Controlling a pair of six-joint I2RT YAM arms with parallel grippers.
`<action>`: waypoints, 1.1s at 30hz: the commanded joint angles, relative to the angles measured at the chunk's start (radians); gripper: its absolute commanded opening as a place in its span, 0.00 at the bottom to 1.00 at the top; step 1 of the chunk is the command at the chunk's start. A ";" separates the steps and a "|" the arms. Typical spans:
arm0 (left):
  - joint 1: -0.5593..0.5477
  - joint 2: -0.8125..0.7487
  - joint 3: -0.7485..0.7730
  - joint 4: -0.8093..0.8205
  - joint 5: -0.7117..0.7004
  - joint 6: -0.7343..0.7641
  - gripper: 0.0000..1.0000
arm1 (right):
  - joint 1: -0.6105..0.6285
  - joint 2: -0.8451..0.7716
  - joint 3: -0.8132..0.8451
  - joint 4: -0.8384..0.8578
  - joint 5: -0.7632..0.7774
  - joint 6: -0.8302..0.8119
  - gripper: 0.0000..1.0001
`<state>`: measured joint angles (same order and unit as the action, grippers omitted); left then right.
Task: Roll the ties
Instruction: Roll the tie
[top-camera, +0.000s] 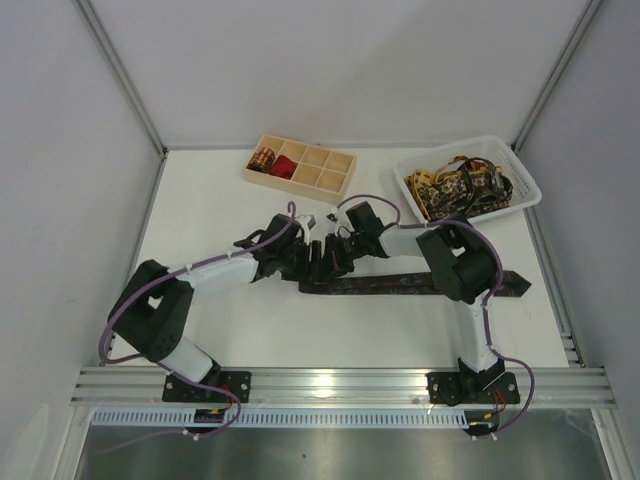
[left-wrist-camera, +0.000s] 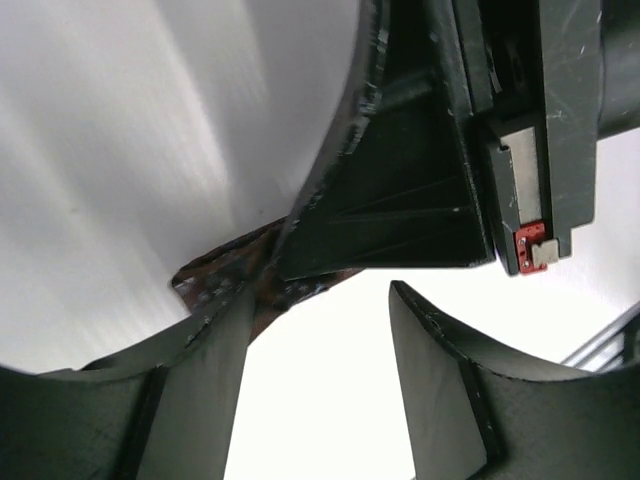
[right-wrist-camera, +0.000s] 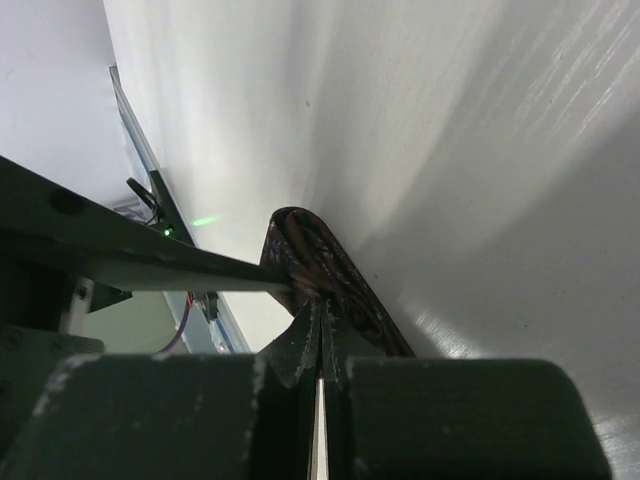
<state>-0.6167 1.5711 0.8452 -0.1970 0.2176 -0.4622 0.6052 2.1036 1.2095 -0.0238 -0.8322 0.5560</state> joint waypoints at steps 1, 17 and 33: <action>0.061 -0.081 0.012 -0.056 0.041 0.023 0.63 | 0.010 0.010 -0.060 -0.054 0.099 -0.048 0.00; 0.225 -0.151 -0.276 0.212 0.332 -0.194 0.63 | 0.025 -0.031 -0.100 -0.028 0.156 -0.065 0.00; 0.224 -0.054 -0.281 0.255 0.227 -0.313 0.62 | 0.041 -0.028 -0.099 -0.008 0.156 -0.053 0.00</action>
<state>-0.3969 1.4914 0.5404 0.0872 0.5018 -0.7853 0.6300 2.0548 1.1431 0.0284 -0.7879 0.5465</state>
